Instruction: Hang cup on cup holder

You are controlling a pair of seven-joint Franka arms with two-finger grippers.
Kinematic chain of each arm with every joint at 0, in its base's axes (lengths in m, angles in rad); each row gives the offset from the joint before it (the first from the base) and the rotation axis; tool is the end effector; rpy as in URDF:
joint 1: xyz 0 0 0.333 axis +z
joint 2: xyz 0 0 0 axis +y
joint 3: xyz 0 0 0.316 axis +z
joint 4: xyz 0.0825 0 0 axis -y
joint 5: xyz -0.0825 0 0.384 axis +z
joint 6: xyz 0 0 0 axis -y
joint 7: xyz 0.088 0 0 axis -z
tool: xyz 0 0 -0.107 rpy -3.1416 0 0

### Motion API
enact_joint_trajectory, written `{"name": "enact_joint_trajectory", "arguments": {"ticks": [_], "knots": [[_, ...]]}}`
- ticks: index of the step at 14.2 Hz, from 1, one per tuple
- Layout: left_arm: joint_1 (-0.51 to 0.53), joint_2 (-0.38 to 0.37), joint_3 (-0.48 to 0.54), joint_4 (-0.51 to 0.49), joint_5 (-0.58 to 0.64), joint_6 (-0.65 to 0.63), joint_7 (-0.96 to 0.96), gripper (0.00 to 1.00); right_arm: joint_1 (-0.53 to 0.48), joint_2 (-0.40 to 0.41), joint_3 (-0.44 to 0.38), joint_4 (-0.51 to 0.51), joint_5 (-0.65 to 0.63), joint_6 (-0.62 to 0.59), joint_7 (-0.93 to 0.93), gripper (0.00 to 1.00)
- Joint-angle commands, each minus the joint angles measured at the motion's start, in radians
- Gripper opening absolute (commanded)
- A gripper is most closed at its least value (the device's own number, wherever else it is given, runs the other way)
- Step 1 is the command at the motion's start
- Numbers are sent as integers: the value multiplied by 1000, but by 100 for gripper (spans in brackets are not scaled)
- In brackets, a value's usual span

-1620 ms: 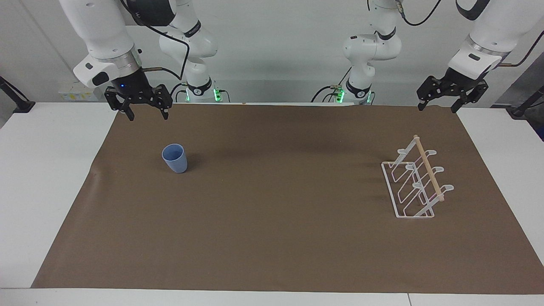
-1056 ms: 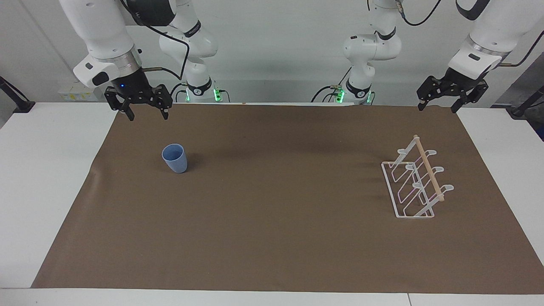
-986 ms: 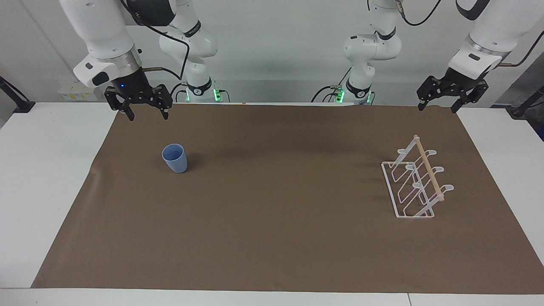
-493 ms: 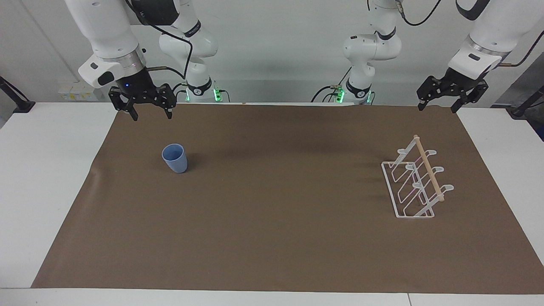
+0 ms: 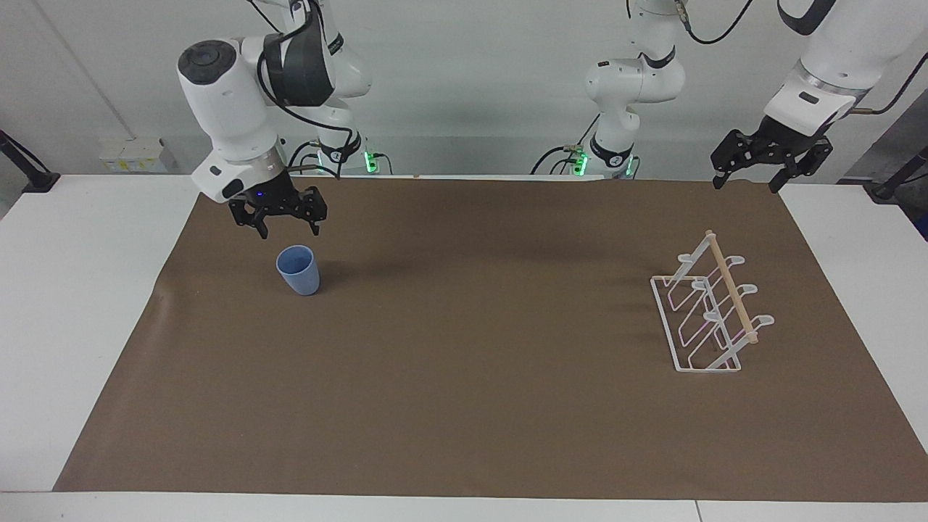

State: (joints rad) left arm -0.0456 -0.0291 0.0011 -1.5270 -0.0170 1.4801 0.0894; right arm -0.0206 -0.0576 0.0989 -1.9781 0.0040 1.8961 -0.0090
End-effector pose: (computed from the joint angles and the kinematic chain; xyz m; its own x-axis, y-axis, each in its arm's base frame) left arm 0.5357 -0.0258 0.6530 0.9907 -0.1350 -0.0162 -0.1347 -0.9907 0.0185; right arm 0.5369 0.0432 0.4899 0.9960 0.0856 -0.0247 0.0857 -0.9963 0.0017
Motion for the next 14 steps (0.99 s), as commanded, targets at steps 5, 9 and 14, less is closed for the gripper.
{"name": "enact_joint_trajectory", "arguments": {"ticks": [5, 9, 14], "knots": [[-3, -35, 3, -41, 19, 11, -2, 100, 10, 51, -1, -240, 19, 255, -31, 100], [-3, -35, 3, -41, 19, 11, -2, 100, 10, 67, -1, -242, 19, 265, -35, 100], [-7, -34, 3, -42, 19, 11, -2, 100, 4, 67, -1, -248, 19, 271, -63, 100]]}}
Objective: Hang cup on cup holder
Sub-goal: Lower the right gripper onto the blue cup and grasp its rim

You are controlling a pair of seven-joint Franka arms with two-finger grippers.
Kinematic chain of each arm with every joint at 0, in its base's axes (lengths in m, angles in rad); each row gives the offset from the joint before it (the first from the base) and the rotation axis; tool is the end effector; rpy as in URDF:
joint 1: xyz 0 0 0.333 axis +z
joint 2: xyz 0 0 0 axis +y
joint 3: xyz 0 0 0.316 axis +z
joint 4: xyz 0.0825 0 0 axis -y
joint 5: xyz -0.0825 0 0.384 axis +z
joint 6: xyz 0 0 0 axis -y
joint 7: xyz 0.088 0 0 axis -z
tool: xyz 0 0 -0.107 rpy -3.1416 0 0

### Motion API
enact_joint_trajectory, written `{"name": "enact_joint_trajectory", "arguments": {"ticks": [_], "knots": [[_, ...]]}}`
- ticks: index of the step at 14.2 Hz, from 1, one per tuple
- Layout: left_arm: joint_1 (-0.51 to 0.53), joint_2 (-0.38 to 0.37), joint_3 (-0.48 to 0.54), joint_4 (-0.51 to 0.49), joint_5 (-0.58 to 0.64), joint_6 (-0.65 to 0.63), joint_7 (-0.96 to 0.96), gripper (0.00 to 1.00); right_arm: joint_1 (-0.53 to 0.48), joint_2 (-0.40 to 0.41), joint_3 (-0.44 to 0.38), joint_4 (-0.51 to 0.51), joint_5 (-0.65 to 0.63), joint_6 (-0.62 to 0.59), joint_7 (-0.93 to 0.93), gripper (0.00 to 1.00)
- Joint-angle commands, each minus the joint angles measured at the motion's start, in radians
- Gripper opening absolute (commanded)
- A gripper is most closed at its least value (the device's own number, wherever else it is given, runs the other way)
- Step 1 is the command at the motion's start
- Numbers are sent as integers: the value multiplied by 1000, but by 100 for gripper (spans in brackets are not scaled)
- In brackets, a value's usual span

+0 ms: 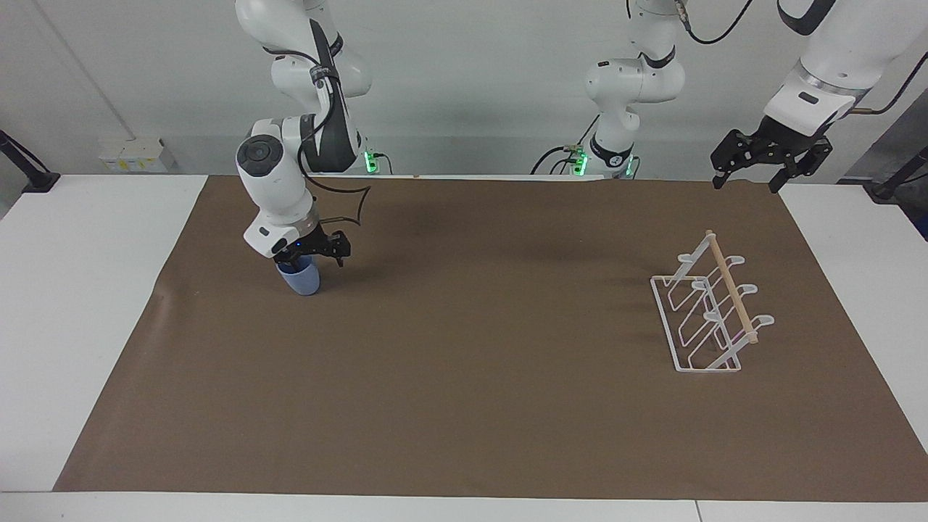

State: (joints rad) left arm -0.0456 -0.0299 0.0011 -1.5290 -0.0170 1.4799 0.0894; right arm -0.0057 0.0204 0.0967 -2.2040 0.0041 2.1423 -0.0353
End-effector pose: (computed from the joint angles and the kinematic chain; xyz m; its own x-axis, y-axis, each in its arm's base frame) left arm 0.5354 -0.0258 0.6525 0.9907 -0.1350 -0.0176 -0.1347 -0.9907 0.0186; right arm 0.5207 0.0476 0.3655 0.9890 0.1236 -0.0817 0.1234 -0.9923 -0.0081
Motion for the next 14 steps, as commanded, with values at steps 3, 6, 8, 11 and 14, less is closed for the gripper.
{"name": "enact_joint_trajectory", "arguments": {"ticks": [3, 6, 8, 11, 14], "knots": [[-7, -35, 3, -39, 19, 11, -2, 100, -11, -11, 1, -25, 19, 24, -29, 55], [-11, -35, 3, -40, 19, 11, -2, 100, -11, -13, 1, -28, 19, 24, -35, 0], [-17, -35, 2, -40, 19, 11, -2, 100, -11, -13, 1, -28, 19, 24, -35, 0], [-17, -35, 2, -40, 19, 11, -2, 100, -13, -13, 1, -28, 19, 24, -37, 0], [-19, -35, 2, -40, 19, 11, -2, 100, -11, -10, 1, -16, 17, 16, -35, 0]]}}
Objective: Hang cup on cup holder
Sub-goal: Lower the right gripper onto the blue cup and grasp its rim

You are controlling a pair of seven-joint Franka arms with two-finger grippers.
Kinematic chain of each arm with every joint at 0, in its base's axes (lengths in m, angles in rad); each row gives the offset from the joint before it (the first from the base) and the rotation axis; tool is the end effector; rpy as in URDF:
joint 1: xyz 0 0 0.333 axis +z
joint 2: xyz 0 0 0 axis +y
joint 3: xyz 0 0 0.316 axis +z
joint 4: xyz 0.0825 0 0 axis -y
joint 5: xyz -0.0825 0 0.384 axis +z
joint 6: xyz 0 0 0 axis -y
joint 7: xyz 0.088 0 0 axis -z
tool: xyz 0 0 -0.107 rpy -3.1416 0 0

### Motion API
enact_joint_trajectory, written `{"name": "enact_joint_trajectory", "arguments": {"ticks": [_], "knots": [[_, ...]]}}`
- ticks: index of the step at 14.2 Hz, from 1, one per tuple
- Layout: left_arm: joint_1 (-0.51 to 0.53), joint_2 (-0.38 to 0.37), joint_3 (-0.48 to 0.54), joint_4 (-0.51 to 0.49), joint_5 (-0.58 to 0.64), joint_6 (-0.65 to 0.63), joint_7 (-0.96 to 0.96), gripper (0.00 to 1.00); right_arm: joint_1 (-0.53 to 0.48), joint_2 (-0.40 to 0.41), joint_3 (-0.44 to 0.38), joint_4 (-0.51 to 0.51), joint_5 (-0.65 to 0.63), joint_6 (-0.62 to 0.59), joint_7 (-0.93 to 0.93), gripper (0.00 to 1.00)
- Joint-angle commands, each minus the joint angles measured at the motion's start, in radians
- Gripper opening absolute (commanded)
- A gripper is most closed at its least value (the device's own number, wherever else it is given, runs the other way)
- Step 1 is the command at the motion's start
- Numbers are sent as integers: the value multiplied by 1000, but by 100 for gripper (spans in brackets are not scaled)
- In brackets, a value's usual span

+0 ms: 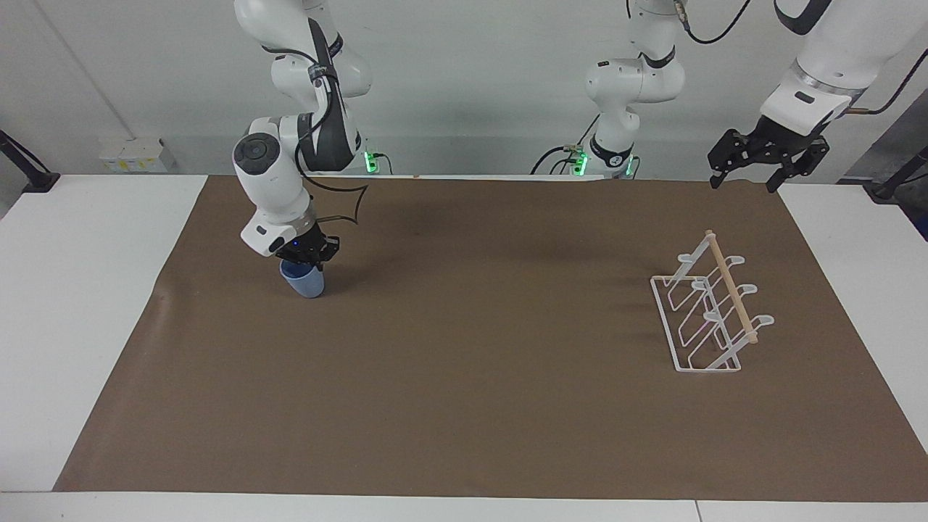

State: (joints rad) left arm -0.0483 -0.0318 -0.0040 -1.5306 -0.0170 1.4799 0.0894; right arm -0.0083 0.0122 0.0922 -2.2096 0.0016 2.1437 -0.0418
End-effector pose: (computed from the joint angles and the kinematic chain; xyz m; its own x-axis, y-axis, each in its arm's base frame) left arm 0.5346 -0.0300 0.6527 0.9896 -0.1427 -0.0173 -0.1424 -0.9896 0.0185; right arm 0.5194 0.0437 0.3674 0.9892 0.1243 -0.0778 0.1243 -0.9922 -0.0056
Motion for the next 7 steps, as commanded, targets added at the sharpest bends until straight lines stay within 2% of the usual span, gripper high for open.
{"name": "enact_joint_trajectory", "arguments": {"ticks": [1, 7], "knots": [[-16, -33, 7, -39, 19, 11, -2, 100, -7, 0, 6, 4, 20, 5, -29, 0], [-16, -33, 5, -39, 19, 11, -2, 100, 27, -21, 11, 152, 20, -126, -39, 0]]}}
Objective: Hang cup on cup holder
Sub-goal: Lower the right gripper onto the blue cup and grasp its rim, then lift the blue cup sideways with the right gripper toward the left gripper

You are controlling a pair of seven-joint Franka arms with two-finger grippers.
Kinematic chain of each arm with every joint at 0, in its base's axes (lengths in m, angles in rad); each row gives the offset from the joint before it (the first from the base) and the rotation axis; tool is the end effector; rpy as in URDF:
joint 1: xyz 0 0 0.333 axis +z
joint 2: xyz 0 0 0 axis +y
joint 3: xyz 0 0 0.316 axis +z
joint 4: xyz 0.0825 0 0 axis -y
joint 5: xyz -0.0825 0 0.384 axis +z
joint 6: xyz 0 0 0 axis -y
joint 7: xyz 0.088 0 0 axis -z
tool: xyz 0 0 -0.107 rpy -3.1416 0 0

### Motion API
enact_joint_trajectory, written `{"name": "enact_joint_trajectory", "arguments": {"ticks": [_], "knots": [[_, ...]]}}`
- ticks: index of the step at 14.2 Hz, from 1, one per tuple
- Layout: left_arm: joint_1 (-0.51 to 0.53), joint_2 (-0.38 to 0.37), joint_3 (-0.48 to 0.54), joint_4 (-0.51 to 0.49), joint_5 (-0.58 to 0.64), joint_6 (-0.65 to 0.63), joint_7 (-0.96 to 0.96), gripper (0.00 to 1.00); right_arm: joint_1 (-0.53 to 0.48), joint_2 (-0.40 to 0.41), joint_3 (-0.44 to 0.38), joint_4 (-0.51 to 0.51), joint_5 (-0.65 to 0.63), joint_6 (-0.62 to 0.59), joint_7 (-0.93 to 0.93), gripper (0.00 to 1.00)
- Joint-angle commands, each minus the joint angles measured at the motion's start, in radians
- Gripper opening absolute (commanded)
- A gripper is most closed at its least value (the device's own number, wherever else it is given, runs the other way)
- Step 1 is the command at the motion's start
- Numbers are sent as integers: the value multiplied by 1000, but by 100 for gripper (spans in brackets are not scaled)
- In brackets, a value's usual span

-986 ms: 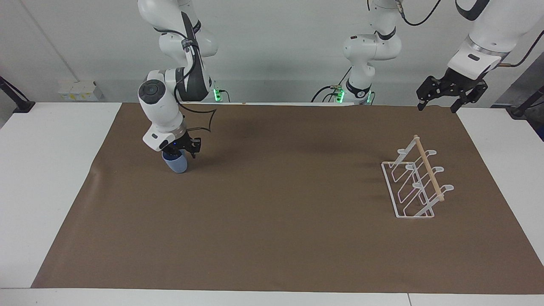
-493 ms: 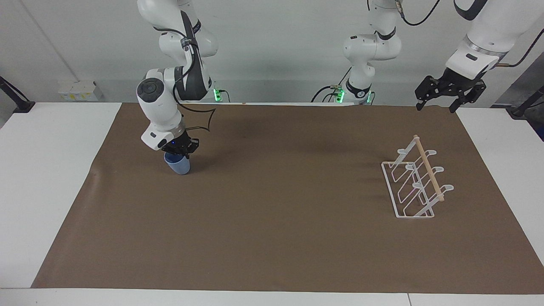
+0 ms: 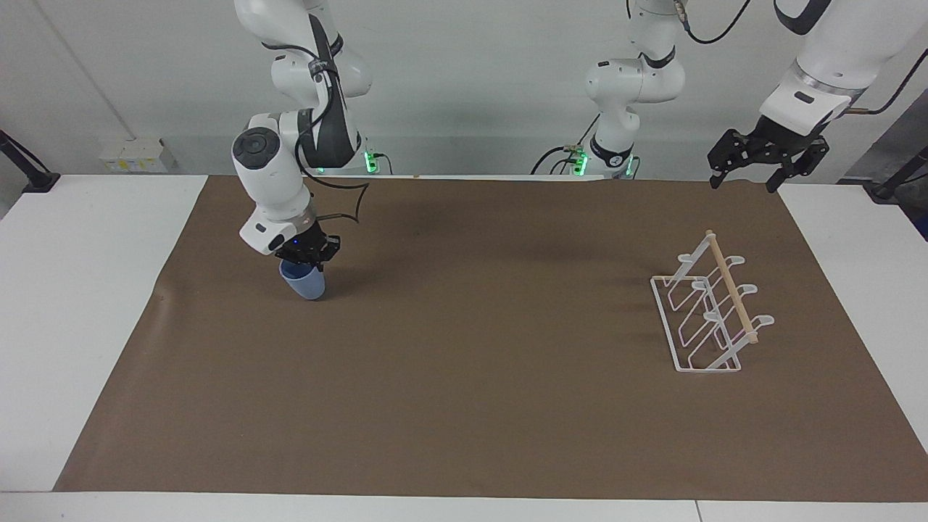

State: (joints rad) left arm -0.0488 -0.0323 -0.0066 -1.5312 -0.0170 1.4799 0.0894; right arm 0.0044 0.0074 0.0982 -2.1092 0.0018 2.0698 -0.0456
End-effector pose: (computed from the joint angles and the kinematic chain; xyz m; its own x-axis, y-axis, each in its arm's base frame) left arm 0.5344 -0.0316 0.6527 0.9892 -0.1458 -0.0174 -0.1455 -0.9892 0.0184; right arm 0.5359 0.0552 0.4086 0.9881 0.1467 -0.0466 0.1467 -0.9892 -0.0044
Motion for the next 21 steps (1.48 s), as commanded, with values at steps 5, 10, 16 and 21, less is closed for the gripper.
{"name": "enact_joint_trajectory", "arguments": {"ticks": [5, 10, 16, 21], "knots": [[0, -32, 11, -38, 19, 10, -2, 100, 17, -47, 38, 210, 29, -174, -53, 0], [-16, -34, 10, -38, 19, -29, -7, 100, 19, -105, 38, 233, 305, -175, -53, 0], [-17, -46, 0, -63, 2, -61, -156, 100, 80, -109, 104, 242, 653, -82, -99, 0], [-19, -32, -19, -46, -191, 8, -559, 100, 232, -110, 104, 232, 814, 84, -13, 0]]}}
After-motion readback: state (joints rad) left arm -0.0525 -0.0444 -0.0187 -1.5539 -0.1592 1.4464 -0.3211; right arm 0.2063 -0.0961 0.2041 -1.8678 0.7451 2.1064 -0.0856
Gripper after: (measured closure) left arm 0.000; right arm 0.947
